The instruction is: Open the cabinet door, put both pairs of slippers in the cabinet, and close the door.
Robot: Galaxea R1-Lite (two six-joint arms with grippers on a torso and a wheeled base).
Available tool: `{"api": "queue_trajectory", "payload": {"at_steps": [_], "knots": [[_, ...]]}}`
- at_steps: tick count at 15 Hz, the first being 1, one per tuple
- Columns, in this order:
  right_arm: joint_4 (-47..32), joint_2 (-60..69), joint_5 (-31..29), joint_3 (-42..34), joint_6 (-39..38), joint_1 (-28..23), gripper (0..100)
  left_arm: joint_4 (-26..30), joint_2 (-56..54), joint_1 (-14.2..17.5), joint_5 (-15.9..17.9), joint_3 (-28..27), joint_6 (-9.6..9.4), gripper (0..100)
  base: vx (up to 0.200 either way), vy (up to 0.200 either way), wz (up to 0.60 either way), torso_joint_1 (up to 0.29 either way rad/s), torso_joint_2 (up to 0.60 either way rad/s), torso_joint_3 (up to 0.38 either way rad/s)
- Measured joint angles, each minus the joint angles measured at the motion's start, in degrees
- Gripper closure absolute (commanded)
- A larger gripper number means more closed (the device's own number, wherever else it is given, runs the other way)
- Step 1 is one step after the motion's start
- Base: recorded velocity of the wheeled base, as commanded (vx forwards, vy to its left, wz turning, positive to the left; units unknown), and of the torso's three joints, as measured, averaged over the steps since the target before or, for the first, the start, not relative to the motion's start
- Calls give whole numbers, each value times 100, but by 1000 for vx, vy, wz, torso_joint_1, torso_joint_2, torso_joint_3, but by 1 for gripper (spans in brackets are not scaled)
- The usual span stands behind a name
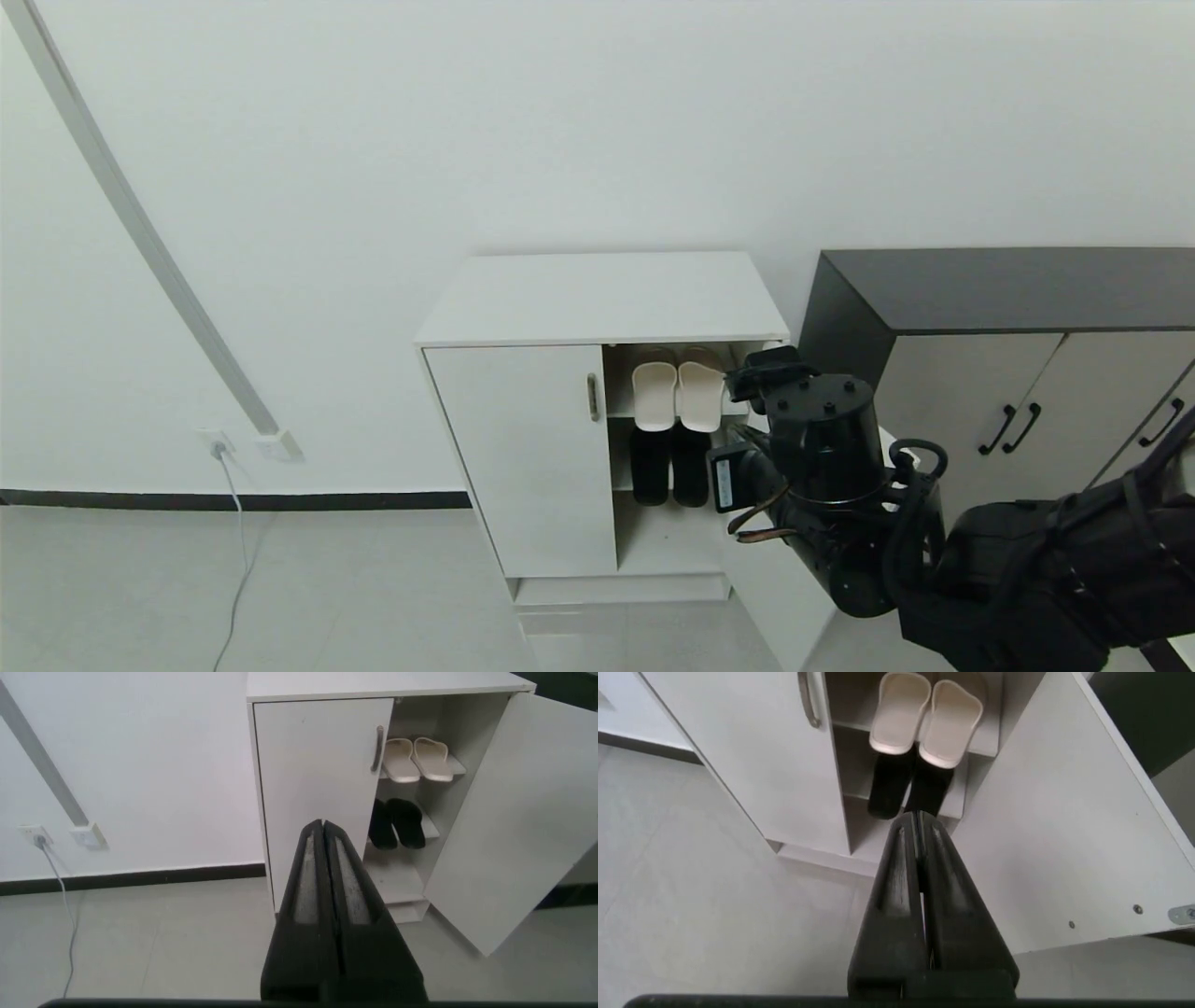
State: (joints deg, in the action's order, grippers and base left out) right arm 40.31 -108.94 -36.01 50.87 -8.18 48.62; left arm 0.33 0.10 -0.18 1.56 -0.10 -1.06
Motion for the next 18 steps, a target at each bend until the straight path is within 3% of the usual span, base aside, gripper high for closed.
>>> {"api": "queue_trajectory", "payload": {"at_steps": [4, 9, 13, 18], "knots": [[-2, -13, -6, 12, 13, -88, 100, 0, 0, 0, 0, 0, 0, 100, 0, 0, -600, 8, 1, -2], [11, -29, -4, 6, 46, -123, 100, -4, 0, 5, 2, -1, -13, 100, 0, 0, 0, 0, 0, 0], [35, -123, -1, 65, 72, -228, 100, 5, 0, 0, 2, 0, -13, 100, -200, 0, 0, 6, 4, 1], [-77, -432, 545, 907, 172, -859, 100, -1, 0, 0, 0, 0, -17, 100, 0, 0, 0, 0, 0, 0]]}}
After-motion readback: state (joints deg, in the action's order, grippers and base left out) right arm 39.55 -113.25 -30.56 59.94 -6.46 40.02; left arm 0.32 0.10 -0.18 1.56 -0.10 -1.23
